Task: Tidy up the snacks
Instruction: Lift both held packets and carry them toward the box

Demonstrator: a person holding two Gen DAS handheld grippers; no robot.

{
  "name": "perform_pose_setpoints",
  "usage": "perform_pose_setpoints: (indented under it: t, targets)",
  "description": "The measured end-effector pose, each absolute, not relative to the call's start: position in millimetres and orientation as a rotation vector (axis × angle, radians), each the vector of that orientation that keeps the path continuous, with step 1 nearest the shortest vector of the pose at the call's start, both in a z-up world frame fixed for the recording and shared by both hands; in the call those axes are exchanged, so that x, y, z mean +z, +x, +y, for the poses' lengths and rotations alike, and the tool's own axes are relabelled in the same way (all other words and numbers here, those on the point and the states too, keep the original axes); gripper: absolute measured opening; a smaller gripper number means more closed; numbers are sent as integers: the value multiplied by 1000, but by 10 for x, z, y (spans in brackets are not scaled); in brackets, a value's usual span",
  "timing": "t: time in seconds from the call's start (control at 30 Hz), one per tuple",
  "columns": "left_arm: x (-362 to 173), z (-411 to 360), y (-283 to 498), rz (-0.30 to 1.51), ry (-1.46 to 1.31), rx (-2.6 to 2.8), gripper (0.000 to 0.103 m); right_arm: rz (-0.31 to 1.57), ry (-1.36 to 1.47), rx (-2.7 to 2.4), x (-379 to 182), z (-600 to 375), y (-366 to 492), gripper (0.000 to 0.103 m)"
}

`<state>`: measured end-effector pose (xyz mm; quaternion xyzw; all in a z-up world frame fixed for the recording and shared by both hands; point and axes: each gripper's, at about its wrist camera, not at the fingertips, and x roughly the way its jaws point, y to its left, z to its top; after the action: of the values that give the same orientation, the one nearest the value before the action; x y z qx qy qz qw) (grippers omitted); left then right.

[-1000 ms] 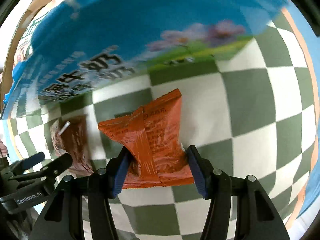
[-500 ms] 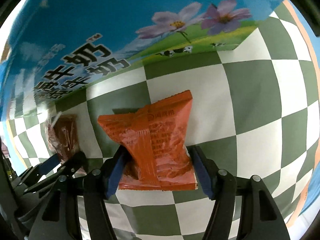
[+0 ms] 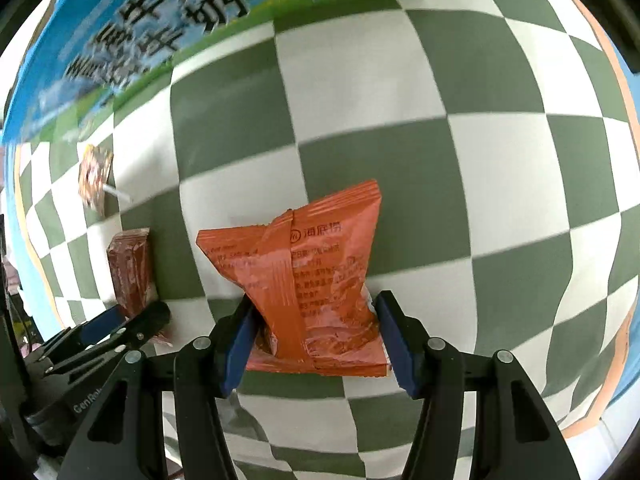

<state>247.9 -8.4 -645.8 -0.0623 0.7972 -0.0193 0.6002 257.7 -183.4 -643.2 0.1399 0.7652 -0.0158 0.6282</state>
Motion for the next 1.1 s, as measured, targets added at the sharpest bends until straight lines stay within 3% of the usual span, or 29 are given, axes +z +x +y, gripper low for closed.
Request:
perform_pose_setpoints:
  t: [0.47,1.1]
  targets:
    - [-6393,369,2480,1834,-186,-62,65,1774,358,-46,-6614,-1830,2775,66]
    - [-6356,133,3080,1798,-56,-31,65,1808,334,-54,-6667,-1833,2969,71]
